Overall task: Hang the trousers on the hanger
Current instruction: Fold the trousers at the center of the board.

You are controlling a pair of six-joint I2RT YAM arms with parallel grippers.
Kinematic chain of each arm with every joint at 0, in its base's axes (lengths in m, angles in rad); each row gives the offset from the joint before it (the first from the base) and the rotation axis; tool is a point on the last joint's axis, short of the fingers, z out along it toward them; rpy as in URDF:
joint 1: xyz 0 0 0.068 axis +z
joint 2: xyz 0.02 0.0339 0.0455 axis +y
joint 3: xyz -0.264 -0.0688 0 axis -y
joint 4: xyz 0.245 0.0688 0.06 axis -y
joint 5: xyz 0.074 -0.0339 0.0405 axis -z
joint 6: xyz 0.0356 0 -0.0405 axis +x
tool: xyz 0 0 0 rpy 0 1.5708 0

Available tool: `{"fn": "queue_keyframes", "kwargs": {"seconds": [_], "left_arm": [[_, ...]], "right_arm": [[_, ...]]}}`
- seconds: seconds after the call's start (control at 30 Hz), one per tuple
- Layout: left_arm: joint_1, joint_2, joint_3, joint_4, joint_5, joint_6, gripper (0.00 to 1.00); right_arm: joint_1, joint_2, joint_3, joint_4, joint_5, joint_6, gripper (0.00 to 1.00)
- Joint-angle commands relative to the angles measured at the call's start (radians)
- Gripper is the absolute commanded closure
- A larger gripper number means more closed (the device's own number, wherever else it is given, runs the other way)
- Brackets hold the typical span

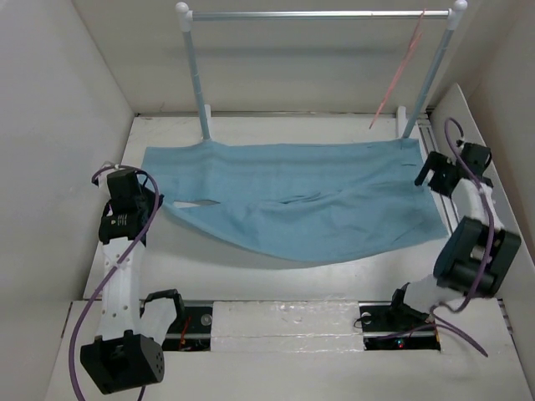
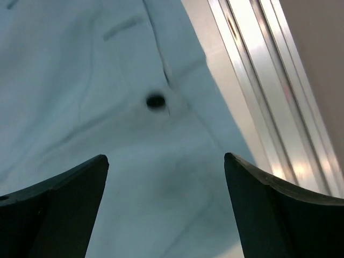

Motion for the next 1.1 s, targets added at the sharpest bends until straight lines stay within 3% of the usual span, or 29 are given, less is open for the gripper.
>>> {"fn": "queue_keyframes", "kwargs": {"seconds": [0.0, 0.03, 0.13, 0.2, 0.47, 0.7, 0.97, 1.07], "left_arm": [[-0.002, -0.033, -0.011, 0.007, 0.007, 0.009, 1.0], [-0.002, -0.033, -0.013, 0.007, 0.01, 0.01, 1.0], [-0.002, -0.023, -0.01, 0.007, 0.004, 0.017, 1.0], [-0.002, -0.011, 0.004, 0.012, 0.019, 0.014, 1.0], [-0.002, 0.001, 0.018, 0.02, 0.002, 0.015, 1.0], [-0.002, -0.008, 0.012, 0.012, -0.071, 0.021, 1.0], [-0.002, -0.011, -0.008, 0.01, -0.194, 0.032, 1.0], [-0.002, -0.002, -0.01, 0.013, -0.226, 0.032, 1.0]], "right_arm": [[-0.035, -0.27, -0.177, -0.107, 0.189, 0.16, 0.07], [-0.068, -0.394, -0.287, -0.118, 0.247, 0.215, 0.14], [-0.108, -0.514, -0.373, -0.193, 0.343, 0.251, 0.2], [-0.128, -0.489, -0.353, -0.267, 0.385, 0.254, 0.22], [-0.223, -0.281, -0.341, -0.139, 0.118, 0.15, 0.21], [-0.234, -0.236, -0.411, -0.057, 0.119, 0.153, 0.22], [-0.234, -0.119, -0.393, 0.029, 0.066, 0.166, 0.46], [-0.234, -0.079, -0.365, 0.035, 0.049, 0.169, 0.46]]}}
